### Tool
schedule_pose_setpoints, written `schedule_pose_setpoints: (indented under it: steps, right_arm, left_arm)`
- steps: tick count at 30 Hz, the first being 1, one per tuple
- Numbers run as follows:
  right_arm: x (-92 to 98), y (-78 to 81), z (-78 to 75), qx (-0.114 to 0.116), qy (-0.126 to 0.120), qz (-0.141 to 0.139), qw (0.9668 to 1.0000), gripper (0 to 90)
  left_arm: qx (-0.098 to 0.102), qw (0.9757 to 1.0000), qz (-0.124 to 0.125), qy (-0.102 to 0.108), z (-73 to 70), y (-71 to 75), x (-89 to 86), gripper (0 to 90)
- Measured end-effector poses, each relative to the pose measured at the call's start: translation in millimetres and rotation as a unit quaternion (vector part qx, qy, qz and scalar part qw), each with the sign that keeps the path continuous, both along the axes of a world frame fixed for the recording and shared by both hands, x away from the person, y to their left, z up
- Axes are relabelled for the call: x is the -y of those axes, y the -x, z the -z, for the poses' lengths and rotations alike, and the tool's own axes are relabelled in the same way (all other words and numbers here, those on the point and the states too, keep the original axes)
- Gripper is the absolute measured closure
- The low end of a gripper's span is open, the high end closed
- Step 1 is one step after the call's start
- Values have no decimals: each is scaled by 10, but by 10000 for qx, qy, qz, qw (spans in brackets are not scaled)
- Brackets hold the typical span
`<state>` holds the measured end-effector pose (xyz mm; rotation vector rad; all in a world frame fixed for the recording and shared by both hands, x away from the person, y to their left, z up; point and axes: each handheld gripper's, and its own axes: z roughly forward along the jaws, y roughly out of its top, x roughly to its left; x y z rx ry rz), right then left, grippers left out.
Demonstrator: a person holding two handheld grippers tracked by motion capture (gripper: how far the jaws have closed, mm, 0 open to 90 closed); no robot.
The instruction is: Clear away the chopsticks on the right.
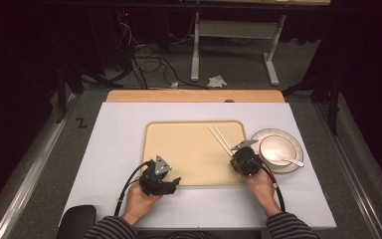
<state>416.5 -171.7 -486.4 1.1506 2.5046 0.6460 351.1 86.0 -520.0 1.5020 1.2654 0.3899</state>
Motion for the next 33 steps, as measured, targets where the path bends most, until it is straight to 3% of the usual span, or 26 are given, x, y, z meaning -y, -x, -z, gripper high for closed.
schedule_pose_setpoints:
  steps: [4,18,33]
  right_arm:
    - [-10,-24,35,-55,82,59,9999,871]
    - [43,-63,54,71,-11,245,9997,851]
    - [87,-77,55,96,-16,271,9996,787]
  left_arm:
    - [3,10000,21,-13,-1,7,5,357]
    - [1,10000,21,10,-13,11,-3,356]
    - [7,10000,28,6,-12,13,1,356]
